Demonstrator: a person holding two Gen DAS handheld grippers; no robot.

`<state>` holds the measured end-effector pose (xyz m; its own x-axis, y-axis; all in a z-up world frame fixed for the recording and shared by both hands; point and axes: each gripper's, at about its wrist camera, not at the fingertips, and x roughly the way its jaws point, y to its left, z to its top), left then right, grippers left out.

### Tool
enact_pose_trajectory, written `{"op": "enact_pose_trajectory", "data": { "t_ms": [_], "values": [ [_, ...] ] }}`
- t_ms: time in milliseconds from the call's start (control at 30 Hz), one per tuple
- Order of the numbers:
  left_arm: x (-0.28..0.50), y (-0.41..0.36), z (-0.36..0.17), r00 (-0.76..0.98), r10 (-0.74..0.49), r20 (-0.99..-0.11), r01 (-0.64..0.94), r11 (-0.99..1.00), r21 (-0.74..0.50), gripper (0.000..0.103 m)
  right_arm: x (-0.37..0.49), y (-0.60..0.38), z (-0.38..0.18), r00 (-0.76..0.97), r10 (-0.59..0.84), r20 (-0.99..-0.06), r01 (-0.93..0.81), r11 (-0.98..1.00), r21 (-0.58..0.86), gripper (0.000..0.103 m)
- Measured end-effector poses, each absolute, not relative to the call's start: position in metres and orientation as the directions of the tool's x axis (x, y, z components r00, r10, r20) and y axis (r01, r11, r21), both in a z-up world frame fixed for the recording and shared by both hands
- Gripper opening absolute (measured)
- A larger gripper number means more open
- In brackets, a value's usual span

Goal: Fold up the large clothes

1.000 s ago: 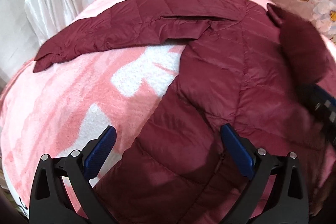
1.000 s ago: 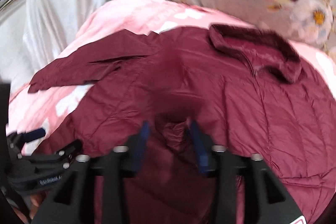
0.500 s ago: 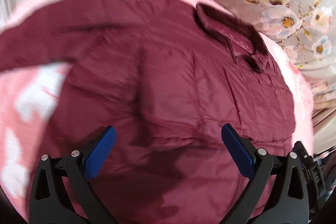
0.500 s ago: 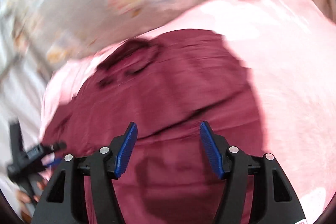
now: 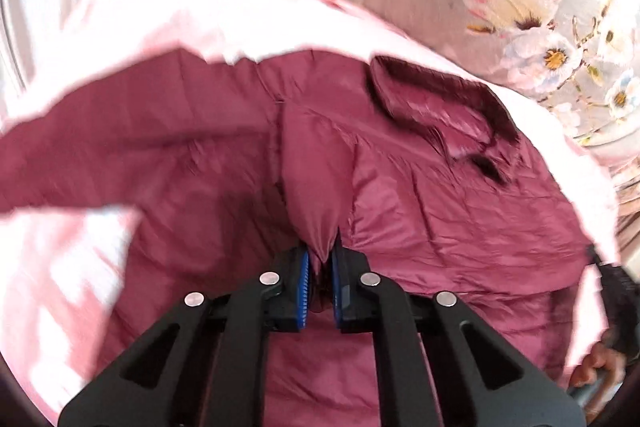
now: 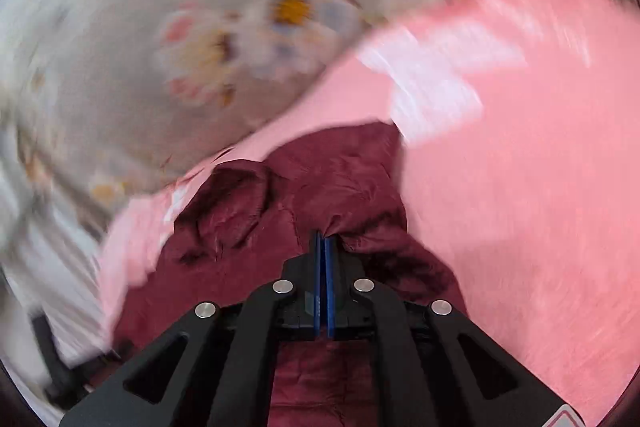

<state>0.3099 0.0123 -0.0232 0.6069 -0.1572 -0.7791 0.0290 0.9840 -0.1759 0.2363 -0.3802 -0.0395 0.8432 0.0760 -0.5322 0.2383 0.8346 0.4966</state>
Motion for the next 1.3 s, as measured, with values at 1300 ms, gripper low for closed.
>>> {"op": "enact_pose_trajectory", "data": {
  "t_ms": [1300],
  "values": [
    [0.298,-0.096,-0.087,0.663,0.058,-0.747,0.092,0.983,0.157,0.043,0.271,-0.238,-0.092,0.656,-0.08,-0.751,0.175,0.983,0.048,0.024]
  ]
}}
